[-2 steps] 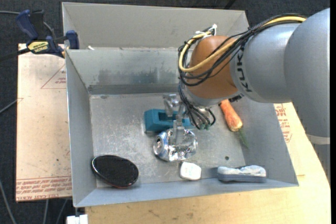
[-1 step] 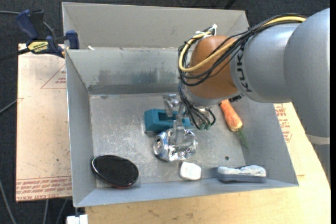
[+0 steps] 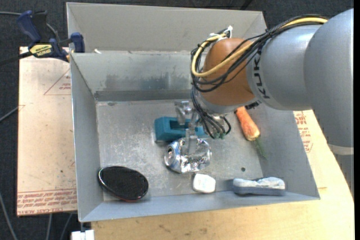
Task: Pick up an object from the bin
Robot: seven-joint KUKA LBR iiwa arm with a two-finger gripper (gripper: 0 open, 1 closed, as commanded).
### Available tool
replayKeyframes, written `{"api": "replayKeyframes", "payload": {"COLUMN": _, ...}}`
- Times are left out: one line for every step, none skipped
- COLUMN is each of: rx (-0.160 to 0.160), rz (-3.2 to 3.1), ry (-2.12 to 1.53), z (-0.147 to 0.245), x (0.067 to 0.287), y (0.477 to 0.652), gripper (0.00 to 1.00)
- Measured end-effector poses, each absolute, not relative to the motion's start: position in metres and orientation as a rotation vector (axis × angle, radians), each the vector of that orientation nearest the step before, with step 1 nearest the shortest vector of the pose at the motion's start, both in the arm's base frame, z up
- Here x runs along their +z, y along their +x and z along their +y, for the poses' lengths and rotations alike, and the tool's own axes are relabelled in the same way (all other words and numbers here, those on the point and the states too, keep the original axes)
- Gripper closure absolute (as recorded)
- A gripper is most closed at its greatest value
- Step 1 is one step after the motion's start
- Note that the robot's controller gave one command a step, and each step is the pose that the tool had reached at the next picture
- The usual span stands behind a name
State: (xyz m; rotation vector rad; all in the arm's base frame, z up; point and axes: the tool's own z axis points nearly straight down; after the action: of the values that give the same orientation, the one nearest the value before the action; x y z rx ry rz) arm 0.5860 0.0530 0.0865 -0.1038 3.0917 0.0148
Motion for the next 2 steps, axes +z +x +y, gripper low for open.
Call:
{"api": "replayKeyframes", "payload": {"rx": 0.015, "rz": 3.091, "ry": -0.103, "z": 0.053, "x": 0.0866, "y": 0.5862, "gripper": 1.0}}
{"api": "replayKeyframes", "payload": {"rx": 0.015, "rz": 3.091, "ry": -0.103, "z": 0.053, "x": 0.0866, "y": 0.5862, "gripper": 1.0}}
